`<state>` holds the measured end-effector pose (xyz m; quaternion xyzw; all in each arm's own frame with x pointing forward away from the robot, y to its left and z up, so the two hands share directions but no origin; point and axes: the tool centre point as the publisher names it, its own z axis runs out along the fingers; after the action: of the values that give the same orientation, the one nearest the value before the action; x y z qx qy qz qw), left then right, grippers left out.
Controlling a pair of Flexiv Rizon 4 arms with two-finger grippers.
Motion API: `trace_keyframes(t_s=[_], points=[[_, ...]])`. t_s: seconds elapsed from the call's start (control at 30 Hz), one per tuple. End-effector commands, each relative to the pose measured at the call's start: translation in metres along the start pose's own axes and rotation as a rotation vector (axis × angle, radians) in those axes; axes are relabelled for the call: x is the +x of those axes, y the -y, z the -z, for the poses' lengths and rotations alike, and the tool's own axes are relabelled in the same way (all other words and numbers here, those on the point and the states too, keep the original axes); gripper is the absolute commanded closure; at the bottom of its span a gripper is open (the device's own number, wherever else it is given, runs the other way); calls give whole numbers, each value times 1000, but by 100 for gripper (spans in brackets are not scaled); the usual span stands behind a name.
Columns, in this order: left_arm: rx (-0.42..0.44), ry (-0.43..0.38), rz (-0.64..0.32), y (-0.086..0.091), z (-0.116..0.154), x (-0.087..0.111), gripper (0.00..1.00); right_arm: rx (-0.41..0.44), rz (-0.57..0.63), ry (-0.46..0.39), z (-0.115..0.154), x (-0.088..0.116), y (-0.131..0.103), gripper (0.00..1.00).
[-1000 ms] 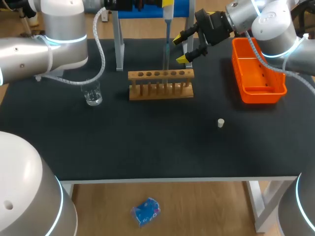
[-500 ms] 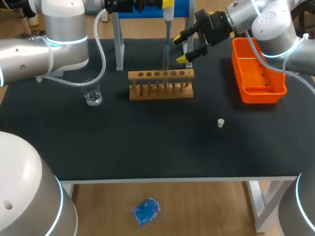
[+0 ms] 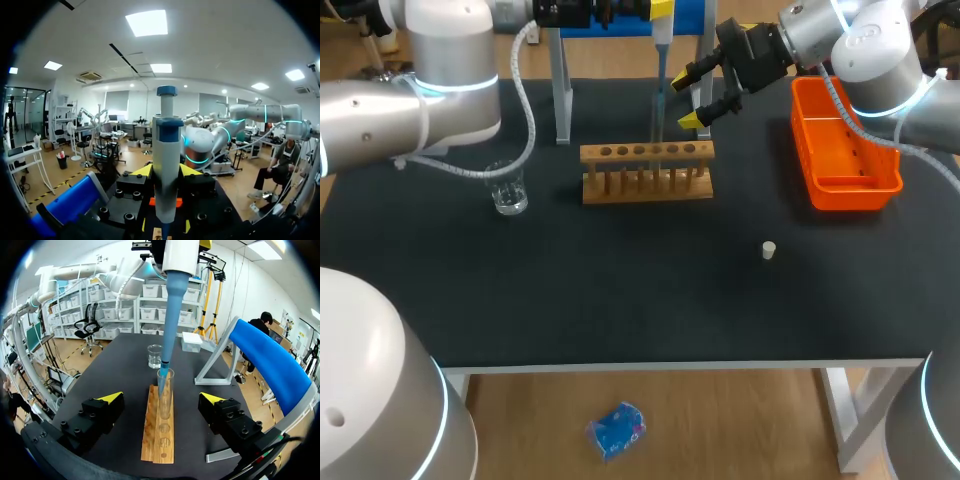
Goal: Invert the test tube, pick up the pipette, mount the tip to pipette, aspirate from beaker and dispense into the tube, eject the tip, return the pipette, and cap with the stopper.
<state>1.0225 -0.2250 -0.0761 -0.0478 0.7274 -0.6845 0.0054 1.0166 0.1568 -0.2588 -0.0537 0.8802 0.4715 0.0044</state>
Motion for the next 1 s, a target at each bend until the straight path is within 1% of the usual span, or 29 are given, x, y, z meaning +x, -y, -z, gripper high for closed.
trace_keyframes(t_s=[0.03,1.0], points=[[6,-1,-4,-4,0,-2,100,0,0,0,0,0,0,0],[22,17,20,-23,0,-4,100,0,0,0,0,0,0,0]])
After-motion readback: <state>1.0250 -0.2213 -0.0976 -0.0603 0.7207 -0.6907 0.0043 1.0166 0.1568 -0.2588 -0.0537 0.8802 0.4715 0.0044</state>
